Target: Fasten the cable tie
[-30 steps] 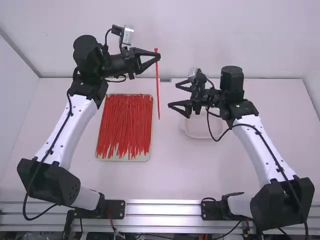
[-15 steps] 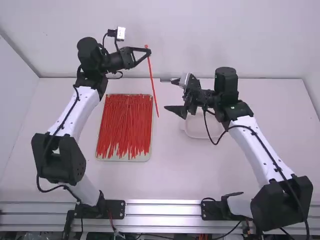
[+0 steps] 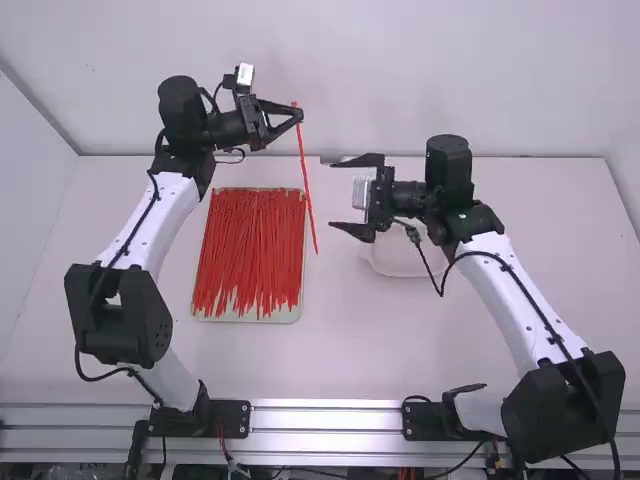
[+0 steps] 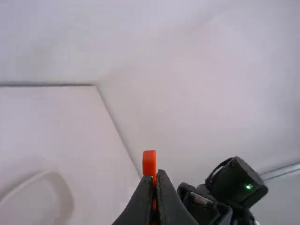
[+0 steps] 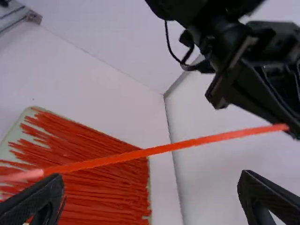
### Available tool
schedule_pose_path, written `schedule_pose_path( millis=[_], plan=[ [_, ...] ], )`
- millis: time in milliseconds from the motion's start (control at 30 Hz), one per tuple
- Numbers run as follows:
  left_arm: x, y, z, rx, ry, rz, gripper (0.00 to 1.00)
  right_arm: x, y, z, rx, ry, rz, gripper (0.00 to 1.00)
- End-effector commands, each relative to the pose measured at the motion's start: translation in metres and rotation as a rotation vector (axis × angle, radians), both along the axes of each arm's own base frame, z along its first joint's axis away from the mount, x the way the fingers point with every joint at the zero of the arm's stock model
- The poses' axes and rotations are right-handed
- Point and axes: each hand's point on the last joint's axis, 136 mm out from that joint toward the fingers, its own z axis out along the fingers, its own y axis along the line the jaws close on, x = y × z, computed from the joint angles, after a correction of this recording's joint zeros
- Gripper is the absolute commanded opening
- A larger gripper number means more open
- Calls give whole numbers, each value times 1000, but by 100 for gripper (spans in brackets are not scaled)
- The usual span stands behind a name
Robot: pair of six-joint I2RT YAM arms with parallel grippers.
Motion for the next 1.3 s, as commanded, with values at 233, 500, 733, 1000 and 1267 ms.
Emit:
schedule_pose_path(
  millis=[233, 500, 733, 1000, 1267],
  plan=[
    [-27, -35, 9, -57, 178, -145, 3, -3, 1, -4, -48, -320, 89, 99],
    [-18, -16, 11, -79, 216, -103, 3, -16, 3, 2, -27, -524, 194, 99],
    [-24, -21, 12, -86, 250, -139, 3, -54, 3, 19, 131, -648, 396, 93],
    [-21, -20, 13, -112, 318, -121, 2, -74, 0, 29, 223, -694, 492, 80],
    [-20, -29, 17, -124, 310, -110, 2, -85, 11, 29, 239, -705, 535, 61]
  ],
)
